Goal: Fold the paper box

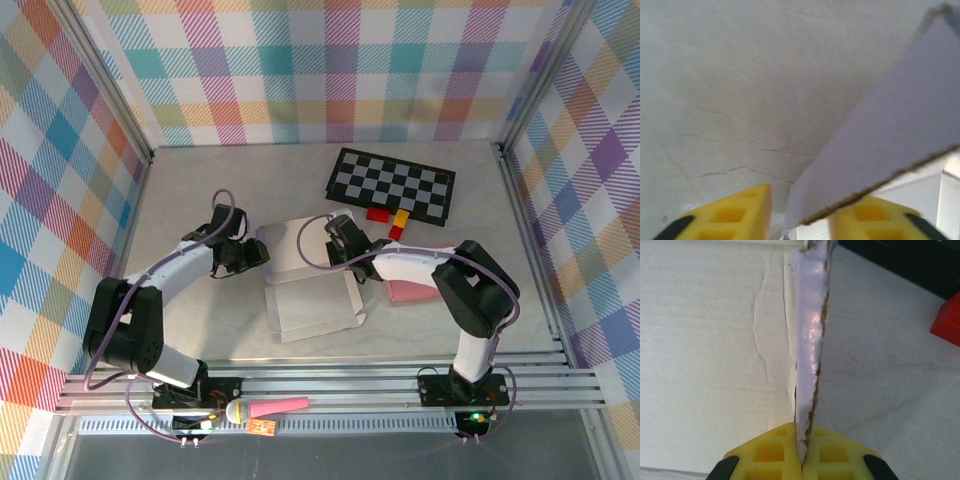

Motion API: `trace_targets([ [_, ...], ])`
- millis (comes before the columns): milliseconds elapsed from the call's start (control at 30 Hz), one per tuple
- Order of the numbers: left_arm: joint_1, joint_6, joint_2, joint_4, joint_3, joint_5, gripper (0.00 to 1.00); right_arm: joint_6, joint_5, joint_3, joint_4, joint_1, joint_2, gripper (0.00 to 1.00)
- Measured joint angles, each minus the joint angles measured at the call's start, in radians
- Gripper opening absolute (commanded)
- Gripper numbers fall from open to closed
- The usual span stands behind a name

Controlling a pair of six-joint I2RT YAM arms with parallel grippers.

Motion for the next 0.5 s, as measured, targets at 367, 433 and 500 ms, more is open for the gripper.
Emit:
trace_targets([
  [367, 0.006, 0.134, 0.01, 0.011, 0.012, 0.149, 0.0, 0.026, -0.117, 0.063, -0.114, -0.079, 0.018, 0.0],
  [433, 0.007, 0.16, 0.01, 0.004, 0.024, 0.181, 0.0, 0.027, -0.137, 0.068, -0.129, -0.095, 0.018, 0.0],
  [500, 0.008, 0.177, 0.01, 0.005, 0.027, 0.219, 0.0, 0.026, -0.156, 0.079, -0.151, -0.11, 0.022, 0.0],
])
